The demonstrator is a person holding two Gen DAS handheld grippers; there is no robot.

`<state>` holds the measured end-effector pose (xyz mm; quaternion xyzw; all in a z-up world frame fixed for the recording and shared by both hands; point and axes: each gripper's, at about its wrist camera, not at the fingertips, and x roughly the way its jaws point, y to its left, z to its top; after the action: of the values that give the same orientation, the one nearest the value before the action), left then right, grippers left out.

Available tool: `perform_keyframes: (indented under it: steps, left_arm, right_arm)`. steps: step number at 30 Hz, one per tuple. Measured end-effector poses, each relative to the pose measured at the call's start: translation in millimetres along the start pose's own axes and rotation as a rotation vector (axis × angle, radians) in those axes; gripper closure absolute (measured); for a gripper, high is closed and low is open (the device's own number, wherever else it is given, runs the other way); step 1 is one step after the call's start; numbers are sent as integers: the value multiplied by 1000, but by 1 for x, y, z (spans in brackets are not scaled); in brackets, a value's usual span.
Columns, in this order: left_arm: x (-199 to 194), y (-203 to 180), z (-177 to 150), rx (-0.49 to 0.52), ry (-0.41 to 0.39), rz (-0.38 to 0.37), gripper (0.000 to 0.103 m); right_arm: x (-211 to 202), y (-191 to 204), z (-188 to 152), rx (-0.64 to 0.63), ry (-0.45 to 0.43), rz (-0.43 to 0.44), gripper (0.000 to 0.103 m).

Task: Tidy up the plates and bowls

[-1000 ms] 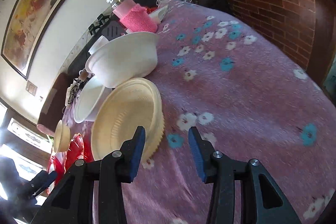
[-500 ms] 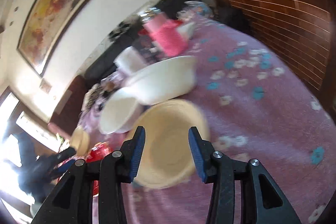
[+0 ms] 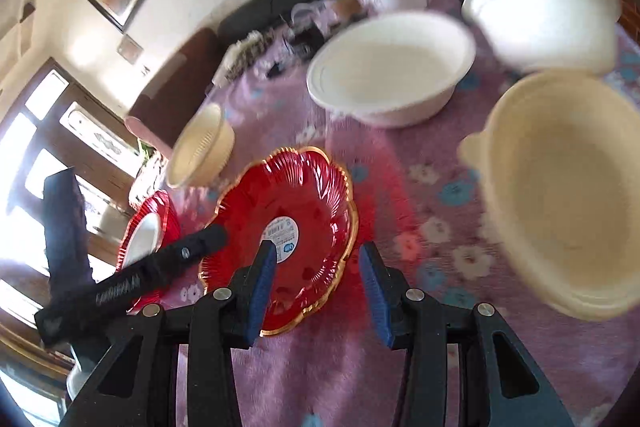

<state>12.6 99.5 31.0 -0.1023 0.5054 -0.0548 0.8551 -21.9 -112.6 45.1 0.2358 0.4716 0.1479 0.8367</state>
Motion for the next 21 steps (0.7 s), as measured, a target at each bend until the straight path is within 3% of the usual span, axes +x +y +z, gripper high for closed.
perform_keyframes:
  steps: [4,8,9,10,11,18,21]
  left_arm:
    - [18,3,-5,-11,42,-16,1]
    - [15,-1,-5,5,2,-12,10]
    - [14,-2,-5,6,-1,-33,23]
    - [13,-5,-5,15,1,-51,30]
    - [13,-8,-6,25,0,-29,33]
    - [-6,-7,-16,5,-40,-77,35]
    - [-29,-1,-19,-9,-100,-83,35]
  right_arm:
    - [22,-2,-1,40,27,3,56]
    - [31,-3,0,60,17,26,57]
    - [31,-2,0,58,18,21,66]
    - [32,-2,0,51,20,14,78]
    - [28,-3,-3,45,18,1,80]
    - [-1,16,-9,-40,-74,-37,86]
    - [-11,37,-12,-95,-101,-44,86]
